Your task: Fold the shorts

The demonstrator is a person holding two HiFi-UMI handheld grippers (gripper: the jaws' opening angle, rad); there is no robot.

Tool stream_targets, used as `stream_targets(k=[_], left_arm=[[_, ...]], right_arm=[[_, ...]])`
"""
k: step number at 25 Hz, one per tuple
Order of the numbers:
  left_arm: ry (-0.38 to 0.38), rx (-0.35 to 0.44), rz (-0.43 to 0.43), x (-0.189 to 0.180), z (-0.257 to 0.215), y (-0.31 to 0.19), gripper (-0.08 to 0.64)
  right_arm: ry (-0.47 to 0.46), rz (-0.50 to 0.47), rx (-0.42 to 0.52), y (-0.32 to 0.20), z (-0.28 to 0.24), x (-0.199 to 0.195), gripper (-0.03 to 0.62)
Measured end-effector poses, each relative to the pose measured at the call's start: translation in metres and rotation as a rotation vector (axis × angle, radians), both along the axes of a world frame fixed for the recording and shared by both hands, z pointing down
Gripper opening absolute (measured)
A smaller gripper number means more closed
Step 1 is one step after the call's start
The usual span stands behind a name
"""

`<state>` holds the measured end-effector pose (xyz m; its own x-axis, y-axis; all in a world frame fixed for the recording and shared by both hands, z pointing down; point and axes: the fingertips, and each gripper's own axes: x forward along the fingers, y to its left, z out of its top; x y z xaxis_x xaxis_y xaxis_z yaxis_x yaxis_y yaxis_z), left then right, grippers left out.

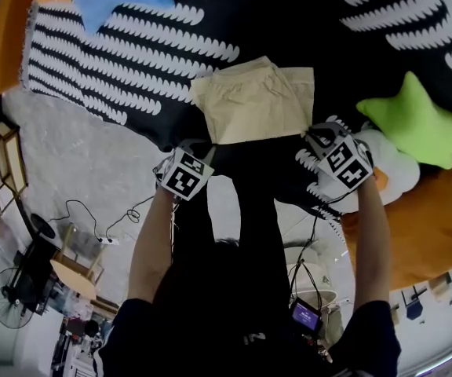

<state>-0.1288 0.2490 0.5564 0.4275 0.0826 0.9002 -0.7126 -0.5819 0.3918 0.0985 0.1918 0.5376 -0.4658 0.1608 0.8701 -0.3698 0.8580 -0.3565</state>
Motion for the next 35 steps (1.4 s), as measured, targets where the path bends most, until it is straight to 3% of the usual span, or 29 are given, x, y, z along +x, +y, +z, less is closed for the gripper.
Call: stream_targets(k=[4, 9, 10, 12, 13, 17, 19, 23, 27, 31, 35], left_arm=[[-0.003, 0.013, 0.053, -0.014, -0.004, -0.008, 0.008], [-0.025, -0.050, -0.034, -0.016, 0.003, -0.008, 0.011], [-0.038, -0.062, -0.056, -0.016, 0.001, -0.007, 0.024], [-0.044, -0.084, -0.074, -0.017, -0.005, -0.002, 0.187], [-0.042, -0.087, -0.076, -0.018, -0.009, 0.000, 0.235], [-0.014, -0.081, -0.094, -0.021, -0.020, -0.001, 0.295], [0.006, -0.083, -0.115, -0.022, -0.027, -0.007, 0.313], [0.065, -0.076, -0.133, -0.026, -0.062, -0.027, 0.334], [0.111, -0.063, -0.143, -0.023, -0.092, -0.035, 0.337], [0.120, 0.008, -0.140, -0.011, -0.116, -0.060, 0.350], [0.144, 0.052, -0.152, -0.012, -0.148, -0.078, 0.353]], right_arm=[[0.069, -0.103, -0.004, 0.007, 0.009, 0.022, 0.018], [0.158, -0.157, 0.040, 0.016, 0.014, 0.023, 0.021], [0.172, -0.163, 0.038, 0.020, 0.010, 0.026, 0.044], [0.186, -0.169, 0.015, 0.032, 0.001, 0.030, 0.238], [0.188, -0.154, 0.011, 0.036, -0.003, 0.031, 0.262], [0.187, 0.019, 0.018, 0.032, -0.021, 0.027, 0.363], [0.181, 0.098, 0.016, 0.026, -0.030, 0.019, 0.383], [0.210, 0.196, 0.029, 0.006, -0.075, -0.010, 0.390], [0.220, 0.354, 0.056, -0.009, -0.116, -0.028, 0.400], [0.217, 0.510, 0.090, -0.031, -0.142, -0.031, 0.400], [0.213, 0.606, 0.110, -0.037, -0.169, -0.038, 0.403]])
